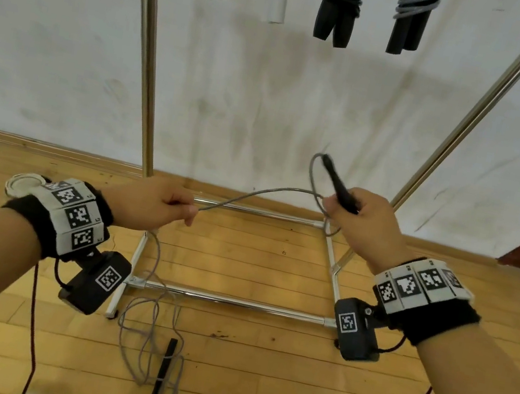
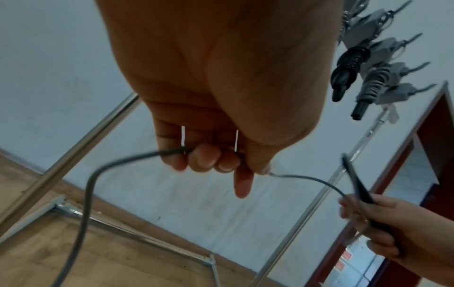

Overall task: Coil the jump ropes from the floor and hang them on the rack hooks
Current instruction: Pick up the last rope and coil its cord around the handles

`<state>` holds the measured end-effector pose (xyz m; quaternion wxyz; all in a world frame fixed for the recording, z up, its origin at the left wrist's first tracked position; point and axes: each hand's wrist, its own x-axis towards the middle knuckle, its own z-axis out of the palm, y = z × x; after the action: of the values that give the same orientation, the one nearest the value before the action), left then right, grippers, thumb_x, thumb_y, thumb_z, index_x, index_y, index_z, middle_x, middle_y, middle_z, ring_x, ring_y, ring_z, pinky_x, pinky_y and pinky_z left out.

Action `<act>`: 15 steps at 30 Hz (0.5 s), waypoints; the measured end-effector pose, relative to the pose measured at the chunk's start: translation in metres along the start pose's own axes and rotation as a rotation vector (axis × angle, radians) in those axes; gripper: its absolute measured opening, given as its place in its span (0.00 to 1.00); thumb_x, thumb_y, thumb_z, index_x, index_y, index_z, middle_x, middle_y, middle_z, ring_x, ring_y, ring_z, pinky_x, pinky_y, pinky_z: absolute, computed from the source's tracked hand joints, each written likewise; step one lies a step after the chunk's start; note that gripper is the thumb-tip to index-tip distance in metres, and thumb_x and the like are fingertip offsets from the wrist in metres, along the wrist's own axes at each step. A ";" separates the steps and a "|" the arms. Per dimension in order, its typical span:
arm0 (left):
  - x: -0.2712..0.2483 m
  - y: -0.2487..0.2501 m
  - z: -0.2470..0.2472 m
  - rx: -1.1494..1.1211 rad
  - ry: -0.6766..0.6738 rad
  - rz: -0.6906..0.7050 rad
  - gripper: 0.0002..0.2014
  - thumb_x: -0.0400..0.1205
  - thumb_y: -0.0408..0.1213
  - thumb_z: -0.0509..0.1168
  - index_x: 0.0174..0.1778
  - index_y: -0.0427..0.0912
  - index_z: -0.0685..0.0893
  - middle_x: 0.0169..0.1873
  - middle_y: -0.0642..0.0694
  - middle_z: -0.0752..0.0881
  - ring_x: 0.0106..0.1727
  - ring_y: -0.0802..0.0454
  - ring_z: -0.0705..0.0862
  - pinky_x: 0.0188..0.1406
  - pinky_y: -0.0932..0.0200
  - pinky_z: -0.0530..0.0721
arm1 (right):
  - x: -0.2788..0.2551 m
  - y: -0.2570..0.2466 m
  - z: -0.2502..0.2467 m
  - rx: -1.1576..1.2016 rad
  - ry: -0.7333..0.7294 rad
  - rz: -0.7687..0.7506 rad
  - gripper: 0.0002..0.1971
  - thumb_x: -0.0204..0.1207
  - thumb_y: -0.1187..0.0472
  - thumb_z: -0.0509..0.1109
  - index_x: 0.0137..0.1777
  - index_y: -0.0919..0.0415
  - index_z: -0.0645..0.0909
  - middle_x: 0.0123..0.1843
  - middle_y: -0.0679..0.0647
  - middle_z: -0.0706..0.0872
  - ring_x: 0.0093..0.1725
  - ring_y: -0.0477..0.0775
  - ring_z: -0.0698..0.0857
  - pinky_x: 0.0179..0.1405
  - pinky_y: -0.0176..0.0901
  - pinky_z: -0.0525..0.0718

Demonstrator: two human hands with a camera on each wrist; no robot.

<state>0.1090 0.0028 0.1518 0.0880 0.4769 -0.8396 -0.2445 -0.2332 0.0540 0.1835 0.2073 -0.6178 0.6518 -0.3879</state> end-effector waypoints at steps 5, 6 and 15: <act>0.005 0.022 0.007 0.071 -0.018 0.046 0.14 0.88 0.49 0.58 0.46 0.56 0.89 0.19 0.64 0.80 0.20 0.65 0.76 0.22 0.71 0.70 | 0.002 0.003 0.020 0.024 -0.035 0.178 0.06 0.79 0.53 0.72 0.47 0.54 0.82 0.38 0.51 0.83 0.33 0.49 0.80 0.29 0.41 0.79; 0.006 0.028 0.008 0.079 -0.023 0.056 0.15 0.88 0.49 0.57 0.47 0.56 0.89 0.20 0.65 0.81 0.20 0.65 0.76 0.23 0.70 0.69 | 0.000 -0.001 0.024 0.064 -0.058 0.186 0.05 0.78 0.54 0.72 0.46 0.55 0.83 0.37 0.52 0.82 0.30 0.48 0.78 0.26 0.39 0.78; 0.000 0.071 0.011 -0.157 0.092 0.120 0.16 0.88 0.48 0.57 0.37 0.53 0.84 0.24 0.52 0.85 0.24 0.56 0.85 0.25 0.64 0.82 | -0.029 -0.042 0.065 -0.018 -0.272 -0.199 0.06 0.74 0.53 0.77 0.46 0.39 0.84 0.45 0.44 0.85 0.41 0.41 0.83 0.39 0.34 0.78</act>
<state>0.0508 0.0368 0.1777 0.1778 0.4281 -0.8401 -0.2817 -0.1530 0.0687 0.1695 0.2486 -0.7279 0.5567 -0.3137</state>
